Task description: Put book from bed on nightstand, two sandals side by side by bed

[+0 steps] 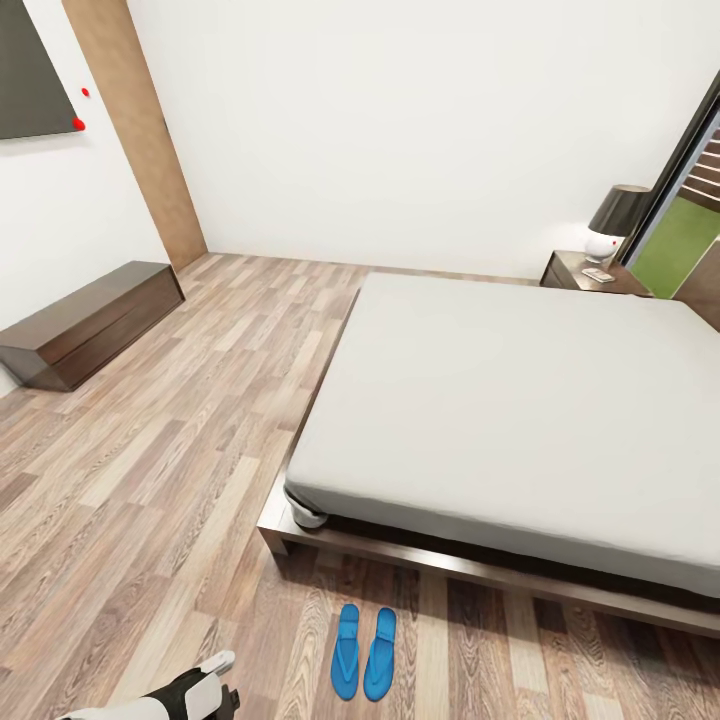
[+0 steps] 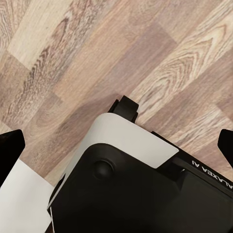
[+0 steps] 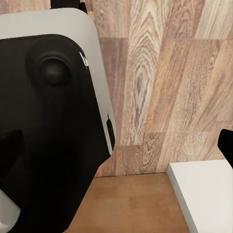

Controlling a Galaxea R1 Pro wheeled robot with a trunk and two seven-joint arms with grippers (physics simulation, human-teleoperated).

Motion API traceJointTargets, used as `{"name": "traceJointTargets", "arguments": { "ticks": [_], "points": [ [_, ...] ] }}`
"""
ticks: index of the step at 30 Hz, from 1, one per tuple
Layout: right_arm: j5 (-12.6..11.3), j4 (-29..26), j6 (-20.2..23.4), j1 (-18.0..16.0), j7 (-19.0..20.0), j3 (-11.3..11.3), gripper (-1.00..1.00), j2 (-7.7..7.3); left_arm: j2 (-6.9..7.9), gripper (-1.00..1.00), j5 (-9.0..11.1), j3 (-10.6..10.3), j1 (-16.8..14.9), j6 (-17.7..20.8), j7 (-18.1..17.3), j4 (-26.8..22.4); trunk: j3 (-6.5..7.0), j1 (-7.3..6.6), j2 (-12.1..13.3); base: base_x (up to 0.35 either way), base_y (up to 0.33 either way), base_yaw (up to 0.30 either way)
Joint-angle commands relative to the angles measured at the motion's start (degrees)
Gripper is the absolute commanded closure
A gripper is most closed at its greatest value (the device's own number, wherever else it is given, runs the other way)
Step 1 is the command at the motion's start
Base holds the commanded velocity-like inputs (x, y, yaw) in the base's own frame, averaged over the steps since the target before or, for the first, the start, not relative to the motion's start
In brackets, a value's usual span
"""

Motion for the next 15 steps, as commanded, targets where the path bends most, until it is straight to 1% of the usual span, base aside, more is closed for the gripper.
{"name": "traceJointTargets", "arguments": {
  "ticks": [1,15],
  "points": [
    [-0.34,-0.16,0.22,-0.02,-0.18,0.37,-1.0,-0.06,-0.03,-1.0,0.35,-0.49,-0.06,0.19,0.1,0.09,-0.05,0.0,-0.03,0.0,0.0,0.0],
    [-0.34,-0.16,0.22,-0.02,-0.18,0.35,-1.0,-0.06,-0.03,-1.0,0.35,-0.49,-0.05,0.19,0.1,0.07,-0.05,0.0,-0.03,0.0,0.0,0.0]
  ]
}}
